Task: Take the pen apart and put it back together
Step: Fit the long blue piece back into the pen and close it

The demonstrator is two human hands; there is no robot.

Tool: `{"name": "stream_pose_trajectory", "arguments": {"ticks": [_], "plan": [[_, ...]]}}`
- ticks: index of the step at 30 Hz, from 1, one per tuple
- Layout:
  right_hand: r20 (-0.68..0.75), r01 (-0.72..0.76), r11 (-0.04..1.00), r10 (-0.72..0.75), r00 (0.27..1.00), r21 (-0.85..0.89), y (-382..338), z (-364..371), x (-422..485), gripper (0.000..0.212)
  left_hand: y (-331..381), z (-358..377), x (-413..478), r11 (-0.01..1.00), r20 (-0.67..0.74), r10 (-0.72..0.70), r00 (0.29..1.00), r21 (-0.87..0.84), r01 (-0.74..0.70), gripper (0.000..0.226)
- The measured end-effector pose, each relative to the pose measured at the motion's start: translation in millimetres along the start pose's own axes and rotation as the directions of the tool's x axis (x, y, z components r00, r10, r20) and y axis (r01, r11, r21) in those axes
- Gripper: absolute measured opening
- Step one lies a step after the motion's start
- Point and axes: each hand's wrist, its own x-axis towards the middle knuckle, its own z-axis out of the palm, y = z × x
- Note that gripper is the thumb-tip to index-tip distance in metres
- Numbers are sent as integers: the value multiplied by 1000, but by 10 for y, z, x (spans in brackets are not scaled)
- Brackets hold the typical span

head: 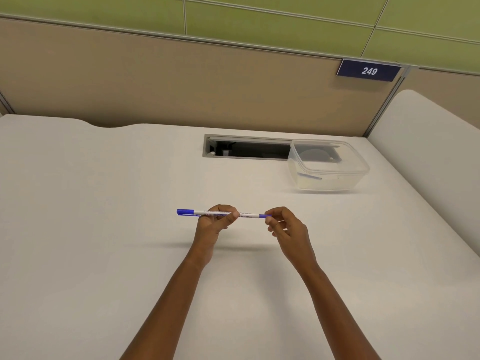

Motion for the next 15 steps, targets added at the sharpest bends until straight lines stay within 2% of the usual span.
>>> {"name": "stream_pose_trajectory", "arguments": {"ticks": [5, 9, 15], "plan": [[-14, -34, 999, 34, 999, 23, 6, 10, -3, 21, 3, 8, -10, 999, -15, -33, 999, -38, 33, 11], [10, -20, 1000, 19, 1000, 23, 5, 6, -12, 11, 5, 10, -18, 999, -9, -36, 999, -24, 36, 13], [7, -43, 999, 43, 999, 26, -3, 6, -23, 19, 5, 27, -36, 999, -21, -42, 999, -22, 41, 12]]}}
